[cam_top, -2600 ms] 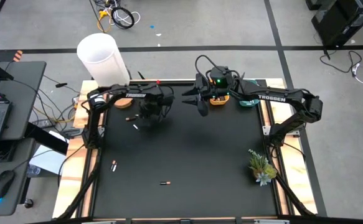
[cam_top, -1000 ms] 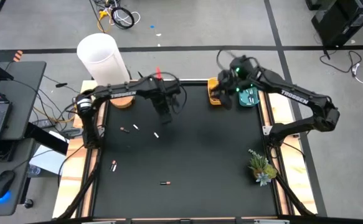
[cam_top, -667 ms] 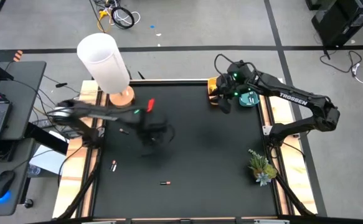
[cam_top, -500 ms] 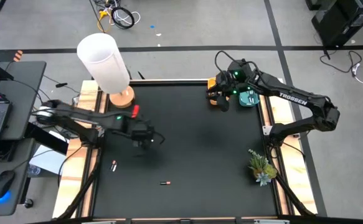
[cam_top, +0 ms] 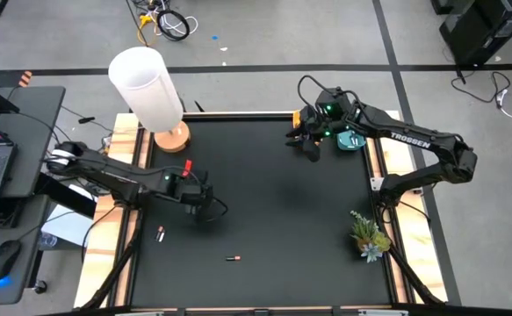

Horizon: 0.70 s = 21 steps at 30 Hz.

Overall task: Sort batteries
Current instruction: Put the top silver battery into the blue bin

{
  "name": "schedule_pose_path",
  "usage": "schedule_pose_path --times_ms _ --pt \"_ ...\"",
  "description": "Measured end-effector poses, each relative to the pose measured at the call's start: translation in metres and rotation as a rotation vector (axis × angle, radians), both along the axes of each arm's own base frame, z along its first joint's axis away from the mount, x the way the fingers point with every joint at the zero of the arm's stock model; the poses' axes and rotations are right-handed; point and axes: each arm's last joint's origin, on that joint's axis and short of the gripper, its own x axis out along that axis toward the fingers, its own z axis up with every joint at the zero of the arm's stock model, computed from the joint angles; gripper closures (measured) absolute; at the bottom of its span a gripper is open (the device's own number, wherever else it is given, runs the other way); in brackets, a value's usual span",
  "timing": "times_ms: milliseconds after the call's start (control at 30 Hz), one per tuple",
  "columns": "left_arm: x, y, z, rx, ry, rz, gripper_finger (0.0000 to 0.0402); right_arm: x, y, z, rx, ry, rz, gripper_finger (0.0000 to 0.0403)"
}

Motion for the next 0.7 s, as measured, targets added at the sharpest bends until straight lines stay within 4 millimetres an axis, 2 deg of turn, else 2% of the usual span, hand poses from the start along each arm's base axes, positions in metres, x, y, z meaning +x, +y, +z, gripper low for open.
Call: schedule_pose_path --times_ms 133,367,700 --pt "0.003 0.007 -0.016 0.015 0.038 -0.045 0.0184 0.000 0.001 0.000 0.019 0.003 -0.013 0.0240" --pt "0.014 0.020 -0.034 0.024 0.085 -0.062 0.0192 0.004 0.006 0.001 0.017 -0.004 -0.014 0.0240" --pt "0.022 0.045 -0.042 -0.046 0.079 -0.075 0.0199 0.007 0.009 0.003 0.016 -0.030 -0.006 0.0240"
